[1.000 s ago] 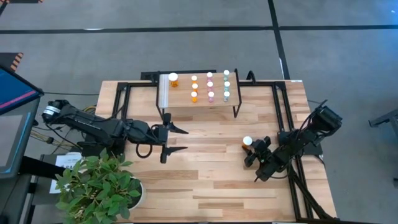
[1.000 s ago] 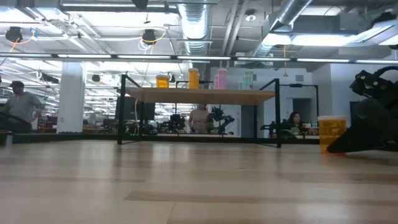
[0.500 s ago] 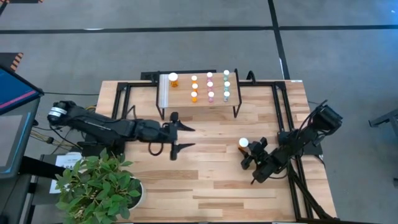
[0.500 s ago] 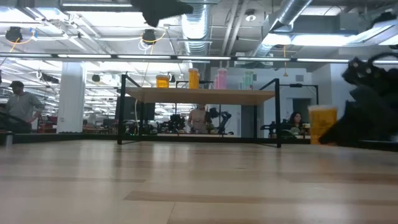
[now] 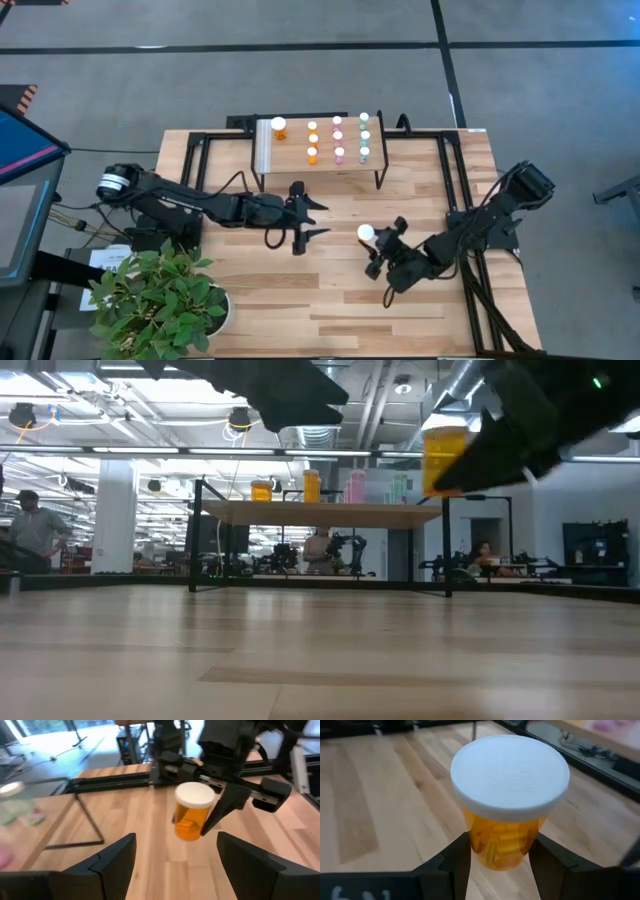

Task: Pick and place medicine bottles onto shelf by color
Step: Align the large orange pill bottle with the other large orange pill bottle on the shelf, then return to Home Position

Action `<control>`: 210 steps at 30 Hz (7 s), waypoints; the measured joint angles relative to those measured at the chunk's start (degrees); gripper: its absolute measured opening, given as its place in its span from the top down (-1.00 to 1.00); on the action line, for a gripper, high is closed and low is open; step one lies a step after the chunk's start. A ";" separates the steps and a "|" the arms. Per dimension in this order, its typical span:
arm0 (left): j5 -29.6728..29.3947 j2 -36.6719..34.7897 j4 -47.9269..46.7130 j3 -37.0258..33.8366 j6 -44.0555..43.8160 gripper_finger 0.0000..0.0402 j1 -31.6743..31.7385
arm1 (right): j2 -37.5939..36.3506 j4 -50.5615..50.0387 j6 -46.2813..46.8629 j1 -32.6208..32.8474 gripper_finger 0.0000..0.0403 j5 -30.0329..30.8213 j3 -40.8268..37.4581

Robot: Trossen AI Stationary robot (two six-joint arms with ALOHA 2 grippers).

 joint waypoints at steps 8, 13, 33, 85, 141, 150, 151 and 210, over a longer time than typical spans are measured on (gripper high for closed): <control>0.35 2.30 0.78 3.28 2.08 -0.51 -2.10 | 0.00 10.33 -12.58 -2.29 0.05 -4.47 3.39; 0.30 4.48 5.94 3.80 1.19 -0.55 -2.33 | 0.02 16.55 -17.62 -4.18 0.06 -8.03 3.39; 7.02 6.40 8.17 5.15 1.01 -0.55 -2.00 | 0.05 23.64 -19.71 -7.03 0.06 -15.22 3.39; 11.12 6.28 5.11 5.13 -0.08 0.04 -1.86 | 6.54 28.94 -22.90 -7.41 -0.04 -18.08 6.03; -30.54 -10.56 14.94 -14.13 -8.51 0.05 22.08 | -0.70 16.00 -18.47 -5.90 -0.32 -17.68 6.08; -32.52 -10.56 18.01 -15.58 -8.43 0.05 21.85 | -0.70 16.00 -18.43 -5.77 -0.32 -17.75 6.05; -32.55 -10.56 20.27 -16.83 -8.37 0.05 21.84 | -0.70 16.00 -18.20 -5.77 -0.32 -17.75 6.05; -13.22 -16.54 7.52 -15.26 -11.95 -0.60 28.93 | -0.68 13.63 -15.13 -6.65 -0.32 -17.71 6.01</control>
